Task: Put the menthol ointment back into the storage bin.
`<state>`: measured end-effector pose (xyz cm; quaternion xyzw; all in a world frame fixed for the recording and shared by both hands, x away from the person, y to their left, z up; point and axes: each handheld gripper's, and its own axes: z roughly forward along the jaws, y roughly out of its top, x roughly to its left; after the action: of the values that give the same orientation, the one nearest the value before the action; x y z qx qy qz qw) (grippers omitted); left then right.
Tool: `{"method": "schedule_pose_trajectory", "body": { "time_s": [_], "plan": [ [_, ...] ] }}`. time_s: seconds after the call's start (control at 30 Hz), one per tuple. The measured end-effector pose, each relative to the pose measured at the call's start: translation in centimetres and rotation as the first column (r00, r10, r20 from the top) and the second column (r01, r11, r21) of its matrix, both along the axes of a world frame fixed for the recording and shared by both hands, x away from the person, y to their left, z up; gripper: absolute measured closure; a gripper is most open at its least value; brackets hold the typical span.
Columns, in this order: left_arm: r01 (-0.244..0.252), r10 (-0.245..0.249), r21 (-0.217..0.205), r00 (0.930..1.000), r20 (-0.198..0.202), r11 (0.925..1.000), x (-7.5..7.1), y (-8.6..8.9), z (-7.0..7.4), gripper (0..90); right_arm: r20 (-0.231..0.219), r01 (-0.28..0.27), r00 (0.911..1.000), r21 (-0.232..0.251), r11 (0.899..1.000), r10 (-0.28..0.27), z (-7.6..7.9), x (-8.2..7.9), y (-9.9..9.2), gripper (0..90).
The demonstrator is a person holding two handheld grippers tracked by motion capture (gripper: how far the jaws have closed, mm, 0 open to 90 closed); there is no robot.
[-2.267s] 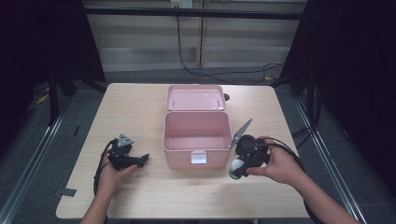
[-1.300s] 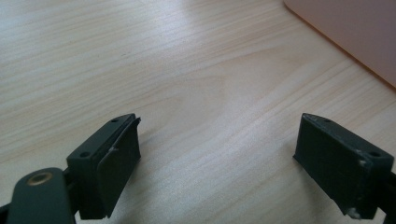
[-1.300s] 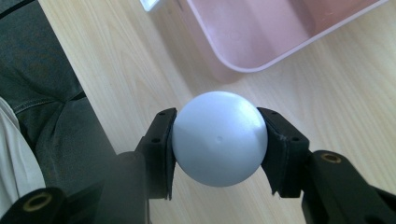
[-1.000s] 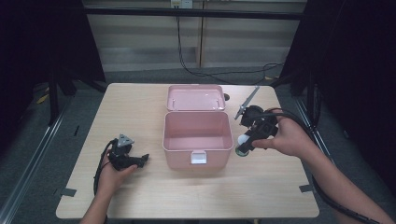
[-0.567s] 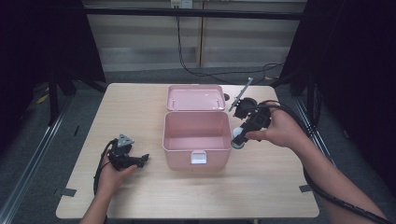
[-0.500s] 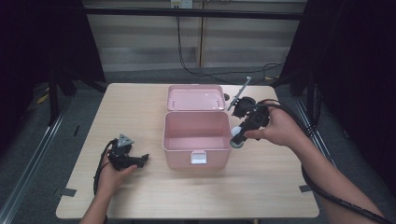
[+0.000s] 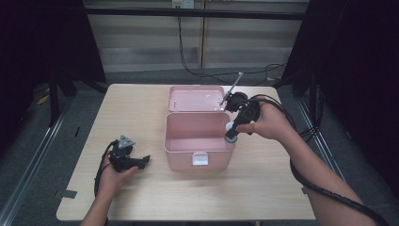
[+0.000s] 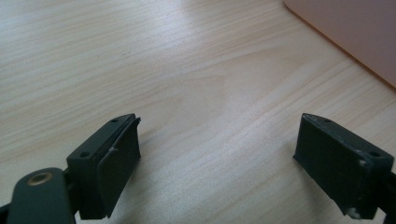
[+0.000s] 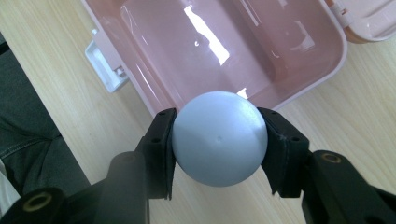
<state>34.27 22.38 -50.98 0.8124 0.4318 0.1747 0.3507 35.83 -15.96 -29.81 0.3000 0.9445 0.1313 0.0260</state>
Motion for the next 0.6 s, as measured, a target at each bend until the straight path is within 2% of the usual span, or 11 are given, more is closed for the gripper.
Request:
{"method": "schedule_pose_trajectory", "body": {
  "time_s": [0.6],
  "plan": [
    [0.000, 0.000, 0.000, 1.0000, 0.000, 1.0000, 0.0, 0.0, 0.0, 13.3, 0.004, 0.061, 0.9981, -0.002, 0.998, -0.061, -1.8, 3.1, 1.1, 50.4]
  ]
}}
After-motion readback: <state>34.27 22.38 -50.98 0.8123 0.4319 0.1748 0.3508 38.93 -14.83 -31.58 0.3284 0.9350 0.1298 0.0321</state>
